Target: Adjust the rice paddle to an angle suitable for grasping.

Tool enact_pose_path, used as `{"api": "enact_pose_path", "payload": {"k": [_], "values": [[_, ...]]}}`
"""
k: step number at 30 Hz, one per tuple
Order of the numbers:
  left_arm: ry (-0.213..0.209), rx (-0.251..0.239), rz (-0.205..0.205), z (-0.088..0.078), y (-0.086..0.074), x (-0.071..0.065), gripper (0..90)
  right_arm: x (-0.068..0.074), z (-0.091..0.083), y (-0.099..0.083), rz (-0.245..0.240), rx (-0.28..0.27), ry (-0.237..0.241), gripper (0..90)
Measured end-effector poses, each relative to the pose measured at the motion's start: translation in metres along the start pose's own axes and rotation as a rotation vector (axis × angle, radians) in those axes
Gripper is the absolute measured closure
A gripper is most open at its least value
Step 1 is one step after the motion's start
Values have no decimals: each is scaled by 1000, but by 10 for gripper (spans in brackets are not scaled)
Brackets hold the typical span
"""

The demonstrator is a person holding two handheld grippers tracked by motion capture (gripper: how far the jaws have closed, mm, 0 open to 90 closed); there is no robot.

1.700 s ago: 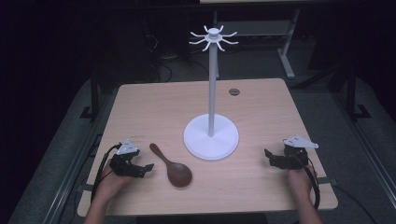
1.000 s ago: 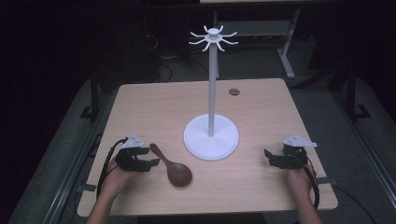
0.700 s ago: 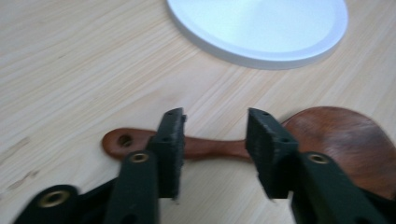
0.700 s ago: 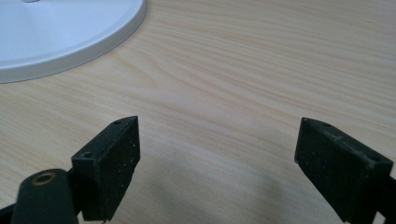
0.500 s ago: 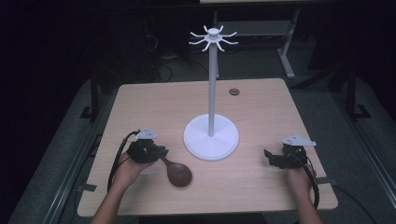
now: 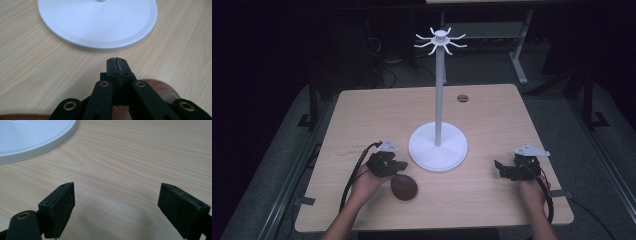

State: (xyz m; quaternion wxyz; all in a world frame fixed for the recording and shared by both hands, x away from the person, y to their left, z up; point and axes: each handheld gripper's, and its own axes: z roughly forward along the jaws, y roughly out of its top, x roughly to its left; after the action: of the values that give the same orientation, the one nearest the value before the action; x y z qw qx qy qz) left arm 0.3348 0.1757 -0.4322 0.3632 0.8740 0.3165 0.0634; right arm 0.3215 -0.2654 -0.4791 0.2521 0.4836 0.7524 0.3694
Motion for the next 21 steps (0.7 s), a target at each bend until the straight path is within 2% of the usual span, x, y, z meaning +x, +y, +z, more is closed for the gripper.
{"api": "enact_pose_path", "payload": {"k": [5,6,7,9,10,12,16,21], "values": [[-33,22,21,14,3,-13,898,0,0,0,1,3,2,137],[-49,30,19,16,3,-15,898,0,0,0,1,3,1,137],[-57,53,36,18,3,-16,898,0,0,0,2,2,2,137],[-60,76,51,23,3,-21,898,0,0,0,6,3,2,137],[-64,77,42,26,2,-23,898,0,0,0,8,3,3,137],[-69,107,68,27,2,-26,898,-1,0,0,8,2,4,137],[-77,112,65,29,-1,-30,898,-1,0,0,12,3,2,137],[-85,127,67,23,-6,-31,898,-1,0,0,12,2,1,137]]}}
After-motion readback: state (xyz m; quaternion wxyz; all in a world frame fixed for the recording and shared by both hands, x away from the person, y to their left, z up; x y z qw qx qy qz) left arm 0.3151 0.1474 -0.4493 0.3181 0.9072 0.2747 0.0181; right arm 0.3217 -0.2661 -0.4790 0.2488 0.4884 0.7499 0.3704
